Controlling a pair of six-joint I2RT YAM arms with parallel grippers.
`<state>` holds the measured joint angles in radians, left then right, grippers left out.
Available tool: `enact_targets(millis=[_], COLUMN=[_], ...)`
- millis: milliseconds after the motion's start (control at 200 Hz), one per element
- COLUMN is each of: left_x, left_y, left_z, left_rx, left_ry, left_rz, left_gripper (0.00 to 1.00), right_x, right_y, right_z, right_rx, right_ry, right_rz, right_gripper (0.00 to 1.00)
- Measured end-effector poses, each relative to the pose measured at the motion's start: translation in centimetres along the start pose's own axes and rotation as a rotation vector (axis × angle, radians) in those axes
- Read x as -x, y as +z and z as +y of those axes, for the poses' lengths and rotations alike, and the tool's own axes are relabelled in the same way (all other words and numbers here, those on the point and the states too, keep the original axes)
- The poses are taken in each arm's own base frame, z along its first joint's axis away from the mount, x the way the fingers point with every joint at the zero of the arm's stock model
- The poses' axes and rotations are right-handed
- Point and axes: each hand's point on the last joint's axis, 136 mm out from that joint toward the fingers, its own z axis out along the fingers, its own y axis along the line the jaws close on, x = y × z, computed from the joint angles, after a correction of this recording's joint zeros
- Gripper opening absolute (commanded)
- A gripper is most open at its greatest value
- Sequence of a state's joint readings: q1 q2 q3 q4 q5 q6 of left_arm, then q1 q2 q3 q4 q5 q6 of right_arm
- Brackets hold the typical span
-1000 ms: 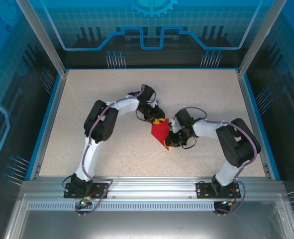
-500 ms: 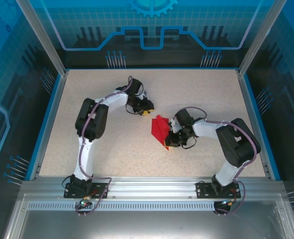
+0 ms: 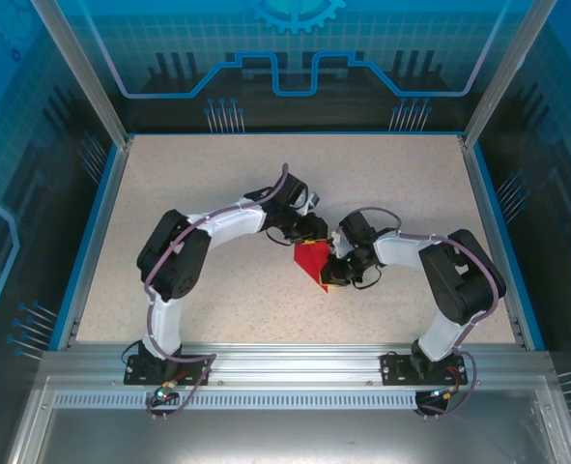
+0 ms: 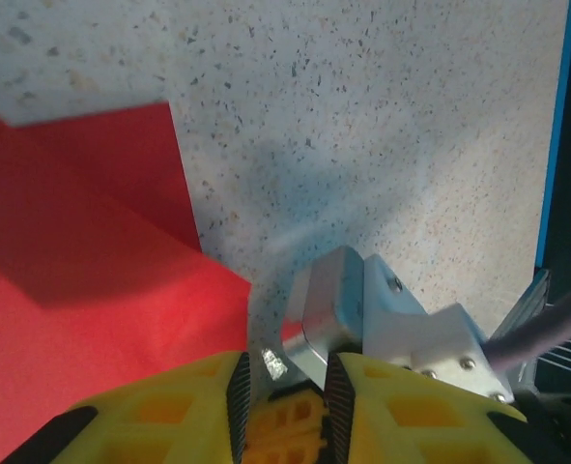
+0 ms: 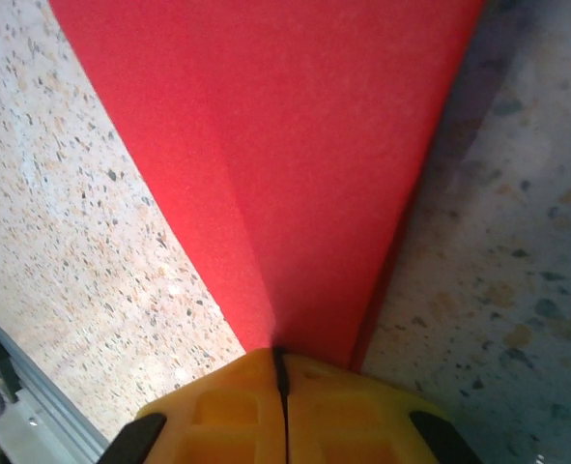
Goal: Fold a paper plane with a square sheet of paper (fold left side to right side)
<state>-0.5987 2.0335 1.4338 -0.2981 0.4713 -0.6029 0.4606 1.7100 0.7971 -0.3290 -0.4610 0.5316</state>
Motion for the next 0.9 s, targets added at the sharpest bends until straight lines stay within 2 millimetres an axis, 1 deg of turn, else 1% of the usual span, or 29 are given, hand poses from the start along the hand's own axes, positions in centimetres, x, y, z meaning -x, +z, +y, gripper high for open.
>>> enact_targets(millis=[45,115,200,265,350,625,700,790,835,900], left_x=[0.6,1.0,0.7,0.3,0.9,1.0,1.0,1.0,0.9,0.9], left_y=[0.4,1.5,3.1,3.9,3.7,3.7,3.8,3.7,3.7,3.7], left_z=[0.3,1.3,3.1,4.5,4.5,4.9,4.9,4.9,4.9,4.9], left_rx=[0.004,0.019,0.052,0.083,0.085,0.094,0.09,0.084,0.082,0.081], left_ry=[-0.003,-0.018,-0.044,-0.064,-0.063,-0.067,-0.066,-0.064,-0.063,-0.062], left_rz=[-0.005,0.001,0.028,0.045,0.029,0.021,0.021,0.019,0.018,0.017], left_gripper=[0.32,0.32,0.31,0.3,0.29,0.29,0.29,0.3,0.3,0.3], right_x=[0.1,0.1,0.1,0.0,0.0,0.0,-0.3,-1.7,-2.1,-1.9], right_y=[0.0,0.0,0.0,0.0,0.0,-0.4,-0.9,-1.7,-2.3,-3.0], right_z=[0.0,0.0,0.0,0.0,0.0,-0.1,-0.5,-0.9,-0.5,0.2], right_rx=[-0.005,-0.007,-0.007,-0.008,-0.008,-0.013,-0.028,-0.044,-0.037,-0.018], right_ry=[-0.01,-0.015,-0.018,-0.022,-0.023,-0.047,-0.05,-0.025,-0.018,-0.017], right_rz=[-0.001,-0.002,-0.002,-0.002,-0.004,-0.023,-0.036,-0.019,-0.019,-0.04], right_gripper=[0.06,0.06,0.06,0.06,0.06,0.07,0.08,0.08,0.08,0.07])
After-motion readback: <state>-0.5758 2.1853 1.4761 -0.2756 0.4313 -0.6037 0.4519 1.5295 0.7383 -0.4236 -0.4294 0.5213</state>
